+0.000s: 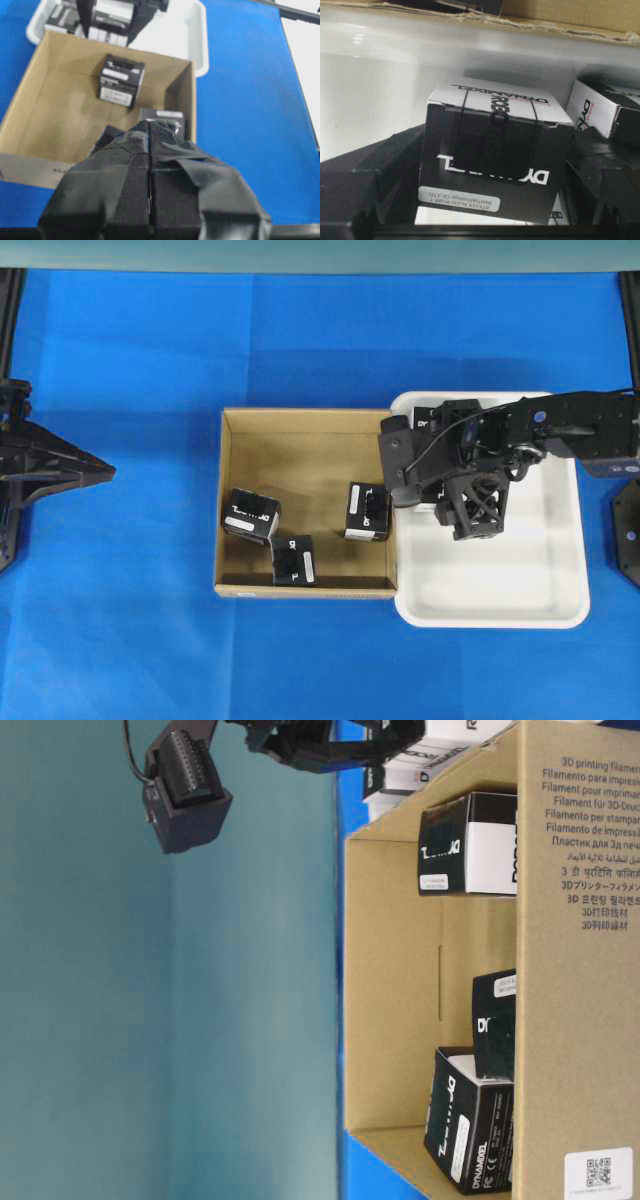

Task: Pick a box that is randomly placed inside the cardboard box.
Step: 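Lower the box into the tray and open the right gripper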

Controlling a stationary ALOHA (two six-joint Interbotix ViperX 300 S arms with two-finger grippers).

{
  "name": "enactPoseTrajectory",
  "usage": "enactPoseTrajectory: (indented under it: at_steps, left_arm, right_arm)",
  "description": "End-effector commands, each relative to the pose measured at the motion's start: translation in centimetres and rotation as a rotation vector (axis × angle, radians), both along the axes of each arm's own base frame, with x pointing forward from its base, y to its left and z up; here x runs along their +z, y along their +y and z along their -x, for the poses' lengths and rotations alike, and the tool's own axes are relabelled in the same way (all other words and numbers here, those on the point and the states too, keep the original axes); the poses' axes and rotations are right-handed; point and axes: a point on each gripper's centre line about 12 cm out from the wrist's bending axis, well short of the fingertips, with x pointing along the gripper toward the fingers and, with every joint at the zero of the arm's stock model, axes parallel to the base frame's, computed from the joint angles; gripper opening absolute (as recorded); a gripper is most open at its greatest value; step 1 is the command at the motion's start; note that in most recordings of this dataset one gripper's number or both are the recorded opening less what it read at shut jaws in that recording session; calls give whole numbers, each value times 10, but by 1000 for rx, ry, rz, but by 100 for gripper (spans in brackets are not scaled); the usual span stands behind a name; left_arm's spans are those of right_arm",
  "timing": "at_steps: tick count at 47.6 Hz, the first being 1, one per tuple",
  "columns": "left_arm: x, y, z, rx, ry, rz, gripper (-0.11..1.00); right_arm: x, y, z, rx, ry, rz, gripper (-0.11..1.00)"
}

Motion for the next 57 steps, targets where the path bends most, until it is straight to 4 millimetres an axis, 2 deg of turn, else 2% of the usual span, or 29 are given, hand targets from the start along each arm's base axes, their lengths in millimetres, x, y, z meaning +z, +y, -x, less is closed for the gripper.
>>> enactPoseTrajectory:
  at_steps: [1,7,11,14,22,30,38,48,50,57]
  left_arm:
    - [5,0,-2,2,-12,-2,-7]
    - [4,0,-2,2,-12,-2,-7]
    - [4,0,-2,2,-12,-2,-7]
    - [4,0,-2,2,-11,-2,-7]
    - [4,0,-2,2,-14,-2,-7]
    - [3,1,-2,3,-11,-3,-7]
    - [2,0,-2,1,-9,-3,-7]
    - [5,-1,-2,-7,-31,-6,-7]
    - [4,-1,-2,-6,-28,-8,-7]
    - [2,-1,-2,-4,-21,-6,-7]
  right_arm:
    - [-1,0,-1,-6,-5,-1,77]
    - [0,-2,-3,-29,-27,-1,77]
    - [1,-4,-6,-56,-63,1,93]
    - [3,-4,-8,-70,-90,2,99]
    - [6,-4,-8,-97,-113,-4,99]
    - [20,1,-7,-100,-141,-9,100]
    - [60,0,-6,-149,-252,-18,100]
    - [126,2,6,-241,-502,-49,100]
    - [135,3,10,-258,-545,-59,100]
    - [151,6,29,-319,-670,-99,100]
